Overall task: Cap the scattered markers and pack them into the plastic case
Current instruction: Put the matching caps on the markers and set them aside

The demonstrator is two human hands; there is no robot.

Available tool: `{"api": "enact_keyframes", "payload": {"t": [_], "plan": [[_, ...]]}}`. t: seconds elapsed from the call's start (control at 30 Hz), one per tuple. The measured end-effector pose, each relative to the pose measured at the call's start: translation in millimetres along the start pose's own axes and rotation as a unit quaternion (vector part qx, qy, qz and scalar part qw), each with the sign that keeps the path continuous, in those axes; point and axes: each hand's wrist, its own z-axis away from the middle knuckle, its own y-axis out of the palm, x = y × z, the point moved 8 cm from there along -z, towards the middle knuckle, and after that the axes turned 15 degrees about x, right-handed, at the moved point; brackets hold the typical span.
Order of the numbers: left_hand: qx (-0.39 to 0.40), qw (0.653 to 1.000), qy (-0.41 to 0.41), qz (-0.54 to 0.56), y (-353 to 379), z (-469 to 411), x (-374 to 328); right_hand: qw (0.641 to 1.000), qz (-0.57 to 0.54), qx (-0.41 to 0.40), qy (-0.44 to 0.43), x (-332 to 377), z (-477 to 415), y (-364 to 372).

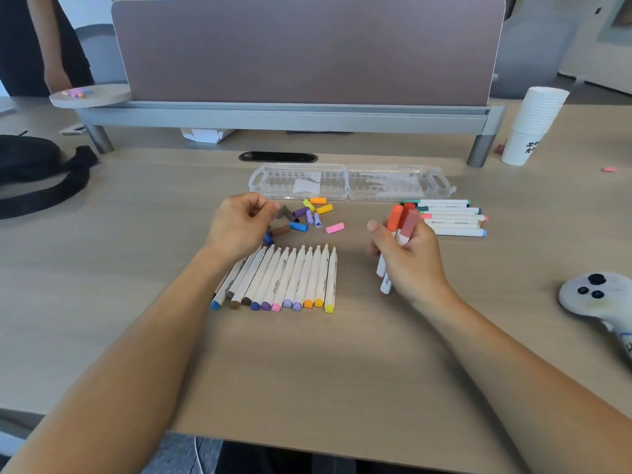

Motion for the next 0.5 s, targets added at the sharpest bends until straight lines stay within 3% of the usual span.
{"api": "enact_keyframes", "payload": {"t": [0.17,0.3,0.37,0.43,0.5], "plan": [[0.006,1.000,-0.014,-0.006,6,-29,-8,1.000,-0.010,0.016,-0.003,5,0,1],[0.091,0.980,-0.057,-0.166,31,-75,-15,0.996,0.077,0.050,-0.013,11,0,6],[0.103,0.959,-0.069,-0.254,39,-96,-18,0.967,0.221,0.124,-0.036,18,4,21],[0.115,0.928,-0.083,-0.344,47,-110,-18,0.910,0.357,0.204,-0.059,22,12,42],[0.122,0.903,-0.101,-0.400,53,-120,-14,0.865,0.429,0.253,-0.061,19,18,57]]}}
